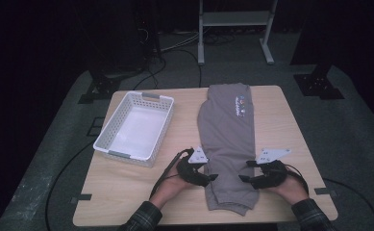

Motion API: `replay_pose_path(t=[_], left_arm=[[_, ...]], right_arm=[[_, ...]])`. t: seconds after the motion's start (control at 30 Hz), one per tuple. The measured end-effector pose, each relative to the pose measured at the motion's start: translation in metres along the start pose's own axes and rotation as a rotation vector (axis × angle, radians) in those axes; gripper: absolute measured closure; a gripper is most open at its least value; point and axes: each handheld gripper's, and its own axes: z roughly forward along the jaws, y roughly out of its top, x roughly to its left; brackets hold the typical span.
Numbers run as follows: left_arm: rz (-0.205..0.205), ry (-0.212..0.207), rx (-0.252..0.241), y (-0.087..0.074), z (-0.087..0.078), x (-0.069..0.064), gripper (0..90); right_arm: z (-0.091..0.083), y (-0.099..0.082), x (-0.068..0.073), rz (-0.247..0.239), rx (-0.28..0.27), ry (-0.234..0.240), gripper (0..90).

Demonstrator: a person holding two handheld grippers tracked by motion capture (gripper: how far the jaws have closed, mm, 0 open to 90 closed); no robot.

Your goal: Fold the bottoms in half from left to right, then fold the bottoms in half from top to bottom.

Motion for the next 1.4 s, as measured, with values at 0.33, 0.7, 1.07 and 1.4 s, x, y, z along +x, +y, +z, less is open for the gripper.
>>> replay_pose_path(t=[0.33,0.7,1.07,1.4], left_arm=[[0.013,-0.030,-0.014,-0.016,-0.026,-0.024,31.6],[0.038,-0.077,0.001,-0.022,-0.028,-0.048,28.6],[0.065,-0.112,0.016,-0.020,-0.021,-0.058,21.1],[0.105,-0.113,0.028,-0.015,-0.009,-0.064,18.4]], right_arm=[[-0.011,-0.019,0.038,-0.045,0.014,0.069,29.8],[-0.009,-0.029,0.071,-0.095,0.071,0.127,30.3],[0.002,-0.030,0.074,-0.157,0.132,0.090,63.7],[0.003,-0.027,0.073,-0.134,0.147,0.091,79.8]])
